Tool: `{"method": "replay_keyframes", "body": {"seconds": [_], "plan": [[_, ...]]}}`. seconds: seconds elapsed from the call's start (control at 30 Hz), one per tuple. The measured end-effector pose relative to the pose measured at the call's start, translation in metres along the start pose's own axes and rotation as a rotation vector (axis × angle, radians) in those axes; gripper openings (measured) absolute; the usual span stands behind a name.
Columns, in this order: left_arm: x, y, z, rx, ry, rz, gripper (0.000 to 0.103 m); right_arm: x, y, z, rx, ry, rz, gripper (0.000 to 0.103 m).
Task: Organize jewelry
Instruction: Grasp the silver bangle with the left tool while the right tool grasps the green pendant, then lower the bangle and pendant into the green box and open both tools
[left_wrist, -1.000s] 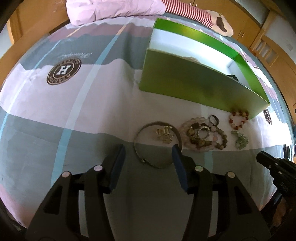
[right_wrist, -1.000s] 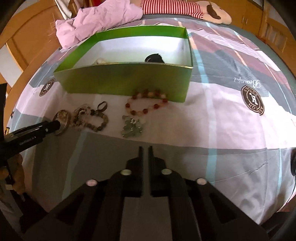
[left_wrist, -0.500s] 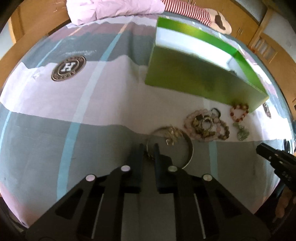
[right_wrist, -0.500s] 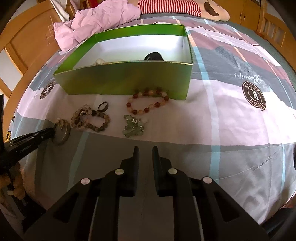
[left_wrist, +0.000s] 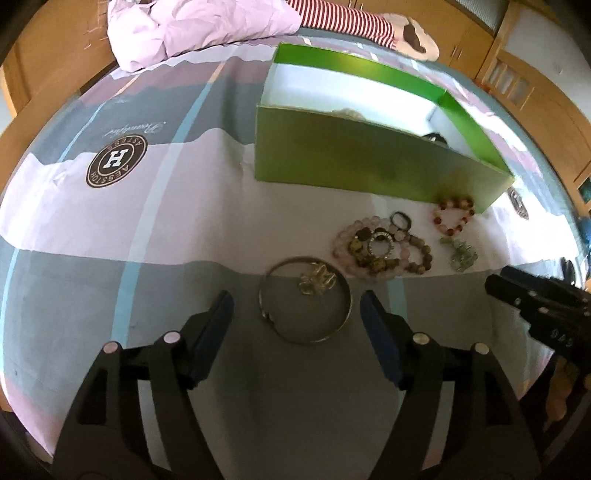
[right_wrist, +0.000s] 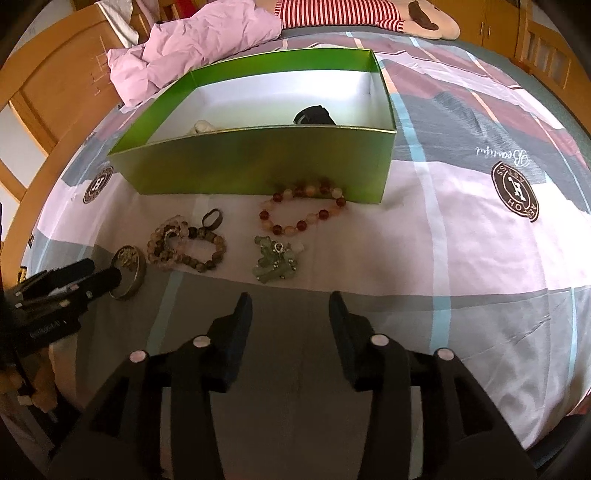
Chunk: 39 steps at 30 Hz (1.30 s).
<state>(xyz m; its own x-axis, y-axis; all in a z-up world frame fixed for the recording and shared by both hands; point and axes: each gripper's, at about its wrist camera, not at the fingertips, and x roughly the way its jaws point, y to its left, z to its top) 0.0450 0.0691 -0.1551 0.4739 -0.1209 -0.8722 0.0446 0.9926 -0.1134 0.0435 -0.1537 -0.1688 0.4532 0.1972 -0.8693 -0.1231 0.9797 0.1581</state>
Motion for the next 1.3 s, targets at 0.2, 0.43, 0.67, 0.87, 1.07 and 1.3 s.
{"method": "replay_keyframes", "body": {"seconds": [0.2,0.43,0.67,0.87,1.07,1.3], "plan": [[0.024,-0.011,0.0,0.046,0.025,0.058,0.072,0.015,0.009,0.006,-0.025,0.008,-0.002,0.043],[0.023,-0.006,0.001,0.041,0.004,0.052,0.061,0.034,0.022,0.017,-0.071,0.005,-0.027,0.034],[0.012,0.0,0.002,0.014,-0.005,0.028,0.061,0.025,0.023,0.016,-0.086,-0.001,-0.011,0.014],[-0.017,0.001,0.005,0.003,-0.062,0.013,0.061,-0.002,0.016,0.016,-0.07,-0.045,0.016,0.014],[-0.035,-0.004,0.009,0.012,-0.095,0.006,0.061,-0.013,0.014,0.017,-0.064,-0.066,0.016,0.014],[-0.033,-0.011,0.002,0.027,-0.082,-0.001,0.061,-0.012,0.014,0.007,-0.065,-0.048,0.01,0.014]]}}
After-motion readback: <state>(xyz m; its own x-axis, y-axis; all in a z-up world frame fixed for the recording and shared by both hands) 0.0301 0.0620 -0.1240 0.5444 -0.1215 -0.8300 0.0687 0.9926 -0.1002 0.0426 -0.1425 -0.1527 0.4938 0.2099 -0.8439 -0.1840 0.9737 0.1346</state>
